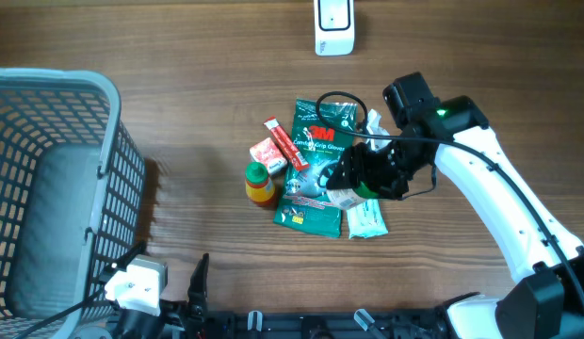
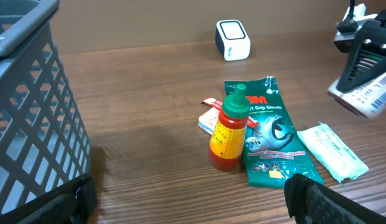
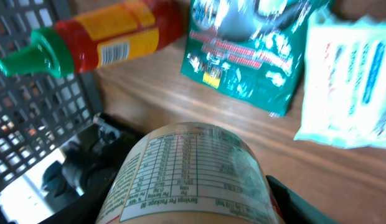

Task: Scan the item barcode
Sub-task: 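Lift the jar and carry it over the glove packet toward the scanner, then hold the jar label in front of the white scanner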

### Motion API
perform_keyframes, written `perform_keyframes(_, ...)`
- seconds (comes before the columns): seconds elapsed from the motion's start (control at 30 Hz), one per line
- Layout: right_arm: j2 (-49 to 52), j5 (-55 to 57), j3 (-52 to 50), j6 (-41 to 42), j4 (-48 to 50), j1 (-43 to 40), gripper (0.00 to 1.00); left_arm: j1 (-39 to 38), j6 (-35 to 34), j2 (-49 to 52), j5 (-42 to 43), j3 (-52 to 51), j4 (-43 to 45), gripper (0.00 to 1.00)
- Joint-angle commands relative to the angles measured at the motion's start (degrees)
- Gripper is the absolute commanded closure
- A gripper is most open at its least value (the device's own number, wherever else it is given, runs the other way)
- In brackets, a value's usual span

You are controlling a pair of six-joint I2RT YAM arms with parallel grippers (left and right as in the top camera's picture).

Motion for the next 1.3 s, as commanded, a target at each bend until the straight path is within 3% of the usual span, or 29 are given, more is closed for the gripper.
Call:
perform_keyframes(0.0,-1.0,4.2,1.0,0.1,2.9,0.2,0.42,0.3,0.0,-0.5,1.1,0.1,0.2,0.0)
perform_keyframes(0.17,-1.0,13.0,1.0,0.2,10.7,0.2,0.42,0.3,0.0,-0.5,1.1,0.1,0.2,0.0)
perform_keyframes(0.5,0.5,36.1,1.0,-0.1,40.0,0.2,0.42,0.3,0.0,-0.5,1.1,0.1,0.2,0.0)
perform_keyframes(0.63,4.2,36.6,1.0,-5.2,51.1,0.2,0.5,0.3,0.0,-0.5,1.1,0.1,0.2,0.0)
perform_keyframes(0.93,15.6,36.5,1.0,-21.2,77.2,0.2,0.5,0.3,0.0,-0.5,1.1,0.1,0.2,0.0)
perform_keyframes(1.17,31.0,37.2,1.0,-26.0,110.4,0.0,0.47,0.3,0.0,-0.5,1.1,0.1,0.2,0.0)
perform_keyframes(1.27,36.6,37.2,3.2,-25.4,118.1,-1.0,0.47,0.3,0.0,-0.5,1.1,0.1,0.2,0.0)
